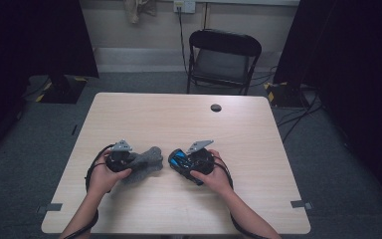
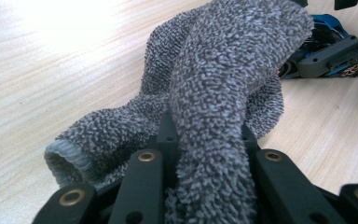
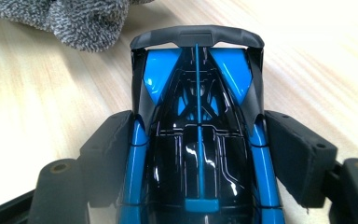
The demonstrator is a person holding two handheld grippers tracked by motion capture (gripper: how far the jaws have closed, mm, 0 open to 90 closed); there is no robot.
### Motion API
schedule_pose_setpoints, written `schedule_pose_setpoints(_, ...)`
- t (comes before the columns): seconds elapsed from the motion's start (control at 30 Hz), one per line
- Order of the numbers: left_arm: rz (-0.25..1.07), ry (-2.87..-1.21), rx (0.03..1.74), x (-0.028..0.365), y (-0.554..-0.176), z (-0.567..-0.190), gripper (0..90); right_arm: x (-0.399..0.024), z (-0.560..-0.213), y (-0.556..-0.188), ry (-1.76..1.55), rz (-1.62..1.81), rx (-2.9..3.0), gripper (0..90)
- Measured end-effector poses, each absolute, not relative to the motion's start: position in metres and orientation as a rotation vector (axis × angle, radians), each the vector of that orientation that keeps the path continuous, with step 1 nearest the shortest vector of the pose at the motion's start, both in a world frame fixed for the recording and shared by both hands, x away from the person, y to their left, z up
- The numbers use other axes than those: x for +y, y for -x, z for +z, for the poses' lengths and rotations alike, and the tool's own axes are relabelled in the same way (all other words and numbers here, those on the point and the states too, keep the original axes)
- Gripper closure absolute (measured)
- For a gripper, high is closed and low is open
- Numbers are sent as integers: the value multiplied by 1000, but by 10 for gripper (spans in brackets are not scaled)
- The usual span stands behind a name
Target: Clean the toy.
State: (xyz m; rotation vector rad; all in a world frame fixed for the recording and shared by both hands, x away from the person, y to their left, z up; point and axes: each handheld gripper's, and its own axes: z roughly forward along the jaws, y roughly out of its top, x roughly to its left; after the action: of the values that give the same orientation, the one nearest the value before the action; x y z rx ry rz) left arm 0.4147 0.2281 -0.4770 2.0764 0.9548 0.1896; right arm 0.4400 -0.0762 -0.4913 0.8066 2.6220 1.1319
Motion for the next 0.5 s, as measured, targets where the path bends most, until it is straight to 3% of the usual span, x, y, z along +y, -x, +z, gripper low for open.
schedule_pose_setpoints(0.17, 186, -2082, 953, 229, -415, -478, 723, -71, -491, -438, -728, 1116, 2593, 260)
schedule_pose_setpoints(0.27, 181, -2081, 956, 229, -416, -478, 722, -66, -490, -439, -637, 1045, 2610, 186)
schedule_pose_setpoints(0.5, 177, -2084, 955, 228, -417, -480, 722, -61, -490, -446, -705, 1090, 2617, 149)
